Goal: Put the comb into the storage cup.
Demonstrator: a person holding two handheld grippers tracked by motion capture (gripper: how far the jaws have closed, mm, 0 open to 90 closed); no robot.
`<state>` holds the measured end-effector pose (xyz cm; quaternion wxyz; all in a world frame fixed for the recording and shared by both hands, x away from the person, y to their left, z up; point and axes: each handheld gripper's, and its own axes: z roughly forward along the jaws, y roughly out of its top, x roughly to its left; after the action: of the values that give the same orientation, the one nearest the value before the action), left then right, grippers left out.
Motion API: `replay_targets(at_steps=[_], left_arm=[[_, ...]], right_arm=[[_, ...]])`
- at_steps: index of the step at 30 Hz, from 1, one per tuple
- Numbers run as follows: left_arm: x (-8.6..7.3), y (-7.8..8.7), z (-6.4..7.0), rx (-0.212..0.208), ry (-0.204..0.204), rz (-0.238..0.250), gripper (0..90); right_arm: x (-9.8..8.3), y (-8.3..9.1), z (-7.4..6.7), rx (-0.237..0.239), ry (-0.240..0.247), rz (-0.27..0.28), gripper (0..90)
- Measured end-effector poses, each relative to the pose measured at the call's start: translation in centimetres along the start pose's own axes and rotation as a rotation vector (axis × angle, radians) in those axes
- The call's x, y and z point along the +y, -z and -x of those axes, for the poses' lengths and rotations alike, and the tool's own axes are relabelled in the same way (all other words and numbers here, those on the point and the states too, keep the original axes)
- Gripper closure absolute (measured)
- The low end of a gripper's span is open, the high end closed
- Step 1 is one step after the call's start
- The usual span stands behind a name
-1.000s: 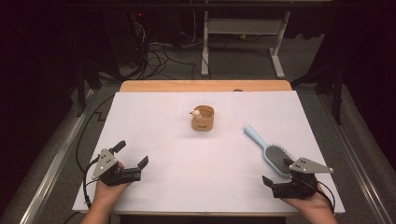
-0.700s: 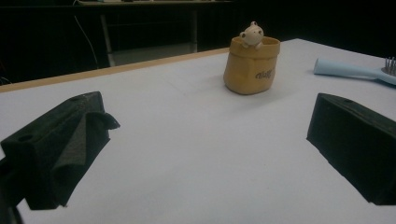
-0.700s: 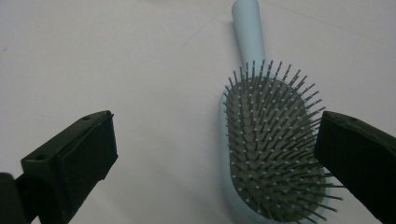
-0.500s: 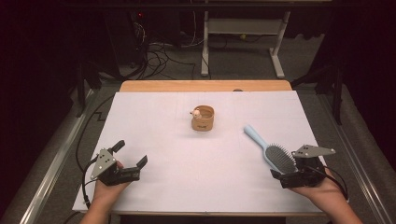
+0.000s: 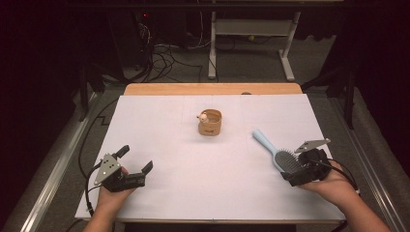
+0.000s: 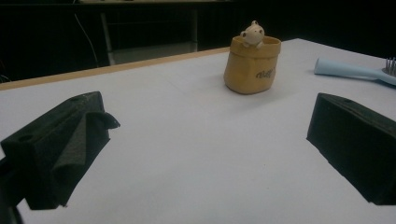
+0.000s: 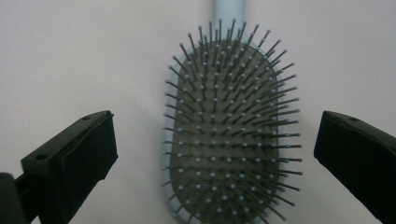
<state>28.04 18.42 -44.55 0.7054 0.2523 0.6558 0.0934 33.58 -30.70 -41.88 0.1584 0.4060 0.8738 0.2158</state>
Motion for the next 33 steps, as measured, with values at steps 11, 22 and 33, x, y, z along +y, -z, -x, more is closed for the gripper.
replay_targets(at_steps=[11, 22, 33], left_arm=[[0.0, 0.0, -0.1, -0.004, -0.009, 0.000, 0.2], [0.0, 0.0, -0.1, -0.007, -0.012, 0.002, 0.2], [0.1, 0.2, -0.1, -0.008, -0.007, -0.001, 0.2]], right_arm=[[1.2, -1.7, 1.4, 0.033, -0.005, -0.109, 0.2], [1.8, -3.4, 1.5, 0.071, 0.027, -0.206, 0.9], [2.7, -3.9, 1.7, 0.082, 0.025, -0.259, 6.9]])
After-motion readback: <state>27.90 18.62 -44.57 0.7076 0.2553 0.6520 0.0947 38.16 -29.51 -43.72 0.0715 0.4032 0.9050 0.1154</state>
